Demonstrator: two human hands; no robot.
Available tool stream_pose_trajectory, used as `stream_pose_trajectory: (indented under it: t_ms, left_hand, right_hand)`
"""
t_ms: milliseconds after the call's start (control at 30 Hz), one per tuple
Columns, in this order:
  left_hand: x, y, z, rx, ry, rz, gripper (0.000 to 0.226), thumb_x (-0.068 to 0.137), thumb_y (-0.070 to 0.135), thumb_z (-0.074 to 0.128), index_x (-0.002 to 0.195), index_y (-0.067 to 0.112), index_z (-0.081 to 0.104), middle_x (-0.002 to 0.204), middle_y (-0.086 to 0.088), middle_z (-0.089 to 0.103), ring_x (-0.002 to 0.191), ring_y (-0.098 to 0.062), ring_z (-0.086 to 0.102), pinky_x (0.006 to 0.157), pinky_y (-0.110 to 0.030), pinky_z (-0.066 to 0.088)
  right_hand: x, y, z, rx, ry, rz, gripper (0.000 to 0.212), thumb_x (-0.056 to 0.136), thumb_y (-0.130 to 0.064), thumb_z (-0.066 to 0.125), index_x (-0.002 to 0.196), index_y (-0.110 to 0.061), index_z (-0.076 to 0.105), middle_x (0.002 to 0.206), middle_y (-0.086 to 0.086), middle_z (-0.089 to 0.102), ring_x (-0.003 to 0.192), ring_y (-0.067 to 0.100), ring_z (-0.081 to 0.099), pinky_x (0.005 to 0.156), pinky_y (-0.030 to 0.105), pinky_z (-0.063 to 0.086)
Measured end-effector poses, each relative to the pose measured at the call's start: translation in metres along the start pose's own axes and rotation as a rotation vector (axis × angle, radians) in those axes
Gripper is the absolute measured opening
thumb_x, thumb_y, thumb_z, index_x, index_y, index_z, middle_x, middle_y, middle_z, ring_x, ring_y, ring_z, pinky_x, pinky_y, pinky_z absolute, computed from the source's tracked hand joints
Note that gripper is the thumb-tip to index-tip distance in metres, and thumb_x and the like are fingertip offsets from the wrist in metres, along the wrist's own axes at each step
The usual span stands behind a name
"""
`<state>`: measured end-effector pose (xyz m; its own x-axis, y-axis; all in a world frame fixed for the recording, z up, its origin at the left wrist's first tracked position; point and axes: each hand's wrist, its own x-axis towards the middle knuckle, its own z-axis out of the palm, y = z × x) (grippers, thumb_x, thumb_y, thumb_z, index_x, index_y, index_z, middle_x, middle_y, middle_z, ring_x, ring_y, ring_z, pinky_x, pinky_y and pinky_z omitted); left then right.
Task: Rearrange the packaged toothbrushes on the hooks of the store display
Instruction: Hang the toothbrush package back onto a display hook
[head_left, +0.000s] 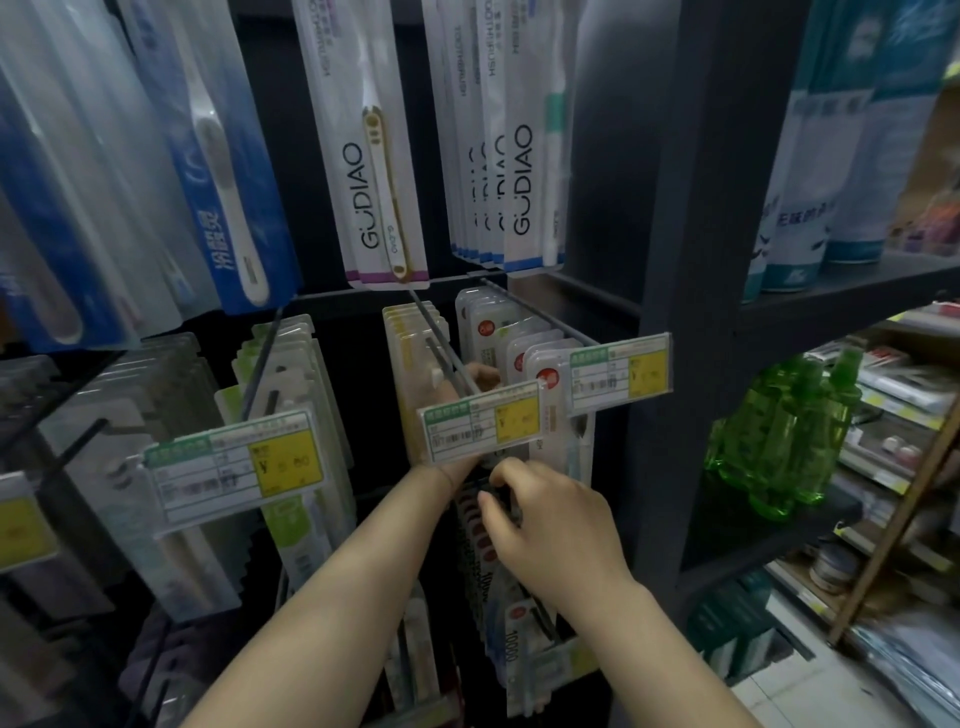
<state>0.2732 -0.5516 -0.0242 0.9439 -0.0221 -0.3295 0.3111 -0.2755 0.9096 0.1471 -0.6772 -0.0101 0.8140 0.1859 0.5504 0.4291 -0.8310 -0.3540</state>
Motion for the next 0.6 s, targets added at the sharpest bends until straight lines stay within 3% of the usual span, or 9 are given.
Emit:
stream_pose_trajectory:
  t_ms: [33,100,200,300,400,433,500,567,600]
  left_hand:
    - [0.000,0.000,0.000,-0.002,0.012,-0.005,0.030,0.106,0.027,0.041,0.123,0.008,0.058,0.128,-0.011,0.058,0.125,-0.024,0.052,0.112,-0.036,0.036]
    - [0.001,0.003,0.001,-0.090,0.052,0.013,0.023,0.104,0.033,0.048,0.108,0.015,0.061,0.131,-0.013,0.055,0.130,-0.029,0.048,0.115,-0.042,0.037]
    - [0.003,0.007,0.003,-0.179,0.075,0.042,0.024,0.103,0.032,0.049,0.082,0.020,0.050,0.113,-0.011,0.057,0.113,-0.027,0.053,0.108,-0.042,0.043]
    - [0.004,0.003,-0.001,-0.195,0.137,0.067,0.028,0.103,0.026,0.048,0.077,0.017,0.044,0.088,-0.008,0.051,0.083,-0.020,0.049,0.087,-0.033,0.046]
    - [-0.003,-0.004,-0.011,-0.026,0.111,0.097,0.025,0.101,0.024,0.052,0.077,0.022,0.045,0.082,0.000,0.050,0.075,-0.010,0.049,0.088,-0.030,0.045]
    - [-0.009,-0.003,-0.013,0.021,0.128,0.143,0.024,0.100,0.024,0.054,0.077,0.023,0.046,0.081,0.005,0.050,0.072,-0.006,0.048,0.083,-0.025,0.047]
    - [-0.032,0.003,-0.016,0.018,0.301,0.427,0.021,0.097,0.017,0.061,0.079,0.018,0.051,0.077,0.004,0.055,0.070,-0.008,0.053,0.065,-0.021,0.049]
    - [-0.061,0.011,-0.015,0.012,0.391,0.745,0.010,0.092,0.013,0.067,0.089,0.013,0.057,0.081,0.002,0.064,0.076,-0.012,0.062,0.067,-0.024,0.053]
    - [-0.072,0.011,-0.016,0.031,0.382,0.815,0.009,0.089,0.016,0.067,0.094,0.014,0.060,0.083,0.004,0.066,0.078,-0.008,0.065,0.070,-0.025,0.054]
  right_hand:
    - [0.000,0.000,0.001,-0.005,0.006,-0.004,0.021,0.095,-0.041,0.051,0.105,-0.025,0.061,0.086,-0.009,0.062,0.075,0.012,0.060,0.059,0.024,0.034]
    - [0.002,-0.001,0.002,-0.016,0.019,-0.009,0.020,0.094,-0.041,0.053,0.102,-0.024,0.061,0.082,-0.009,0.060,0.072,0.013,0.059,0.056,0.024,0.031]
    - [0.003,-0.003,0.003,-0.033,0.036,-0.008,0.017,0.093,-0.040,0.055,0.097,-0.025,0.060,0.078,-0.010,0.058,0.066,0.011,0.054,0.049,0.017,0.022]
    - [0.004,-0.004,0.004,-0.044,0.049,-0.010,0.016,0.092,-0.040,0.055,0.095,-0.024,0.060,0.075,-0.010,0.057,0.061,0.009,0.047,0.049,0.013,0.017]
    - [0.004,-0.006,0.005,-0.056,0.052,-0.016,0.016,0.092,-0.039,0.055,0.093,-0.024,0.060,0.075,-0.010,0.058,0.061,0.010,0.052,0.048,0.014,0.018]
    - [0.004,-0.007,0.005,-0.054,0.052,-0.018,0.015,0.092,-0.039,0.056,0.091,-0.024,0.059,0.075,-0.010,0.058,0.061,0.010,0.052,0.048,0.014,0.019]
    - [0.003,-0.009,0.006,-0.050,0.044,-0.020,0.015,0.092,-0.039,0.056,0.088,-0.025,0.057,0.073,-0.010,0.056,0.060,0.008,0.047,0.049,0.013,0.018]
    - [0.003,-0.012,0.006,-0.043,0.046,-0.022,0.014,0.091,-0.038,0.057,0.086,-0.026,0.057,0.071,-0.011,0.054,0.059,0.006,0.043,0.048,0.012,0.017]
    - [0.002,-0.014,0.008,-0.039,0.050,-0.022,0.014,0.091,-0.038,0.057,0.085,-0.025,0.057,0.070,-0.011,0.054,0.058,0.007,0.044,0.048,0.014,0.018]
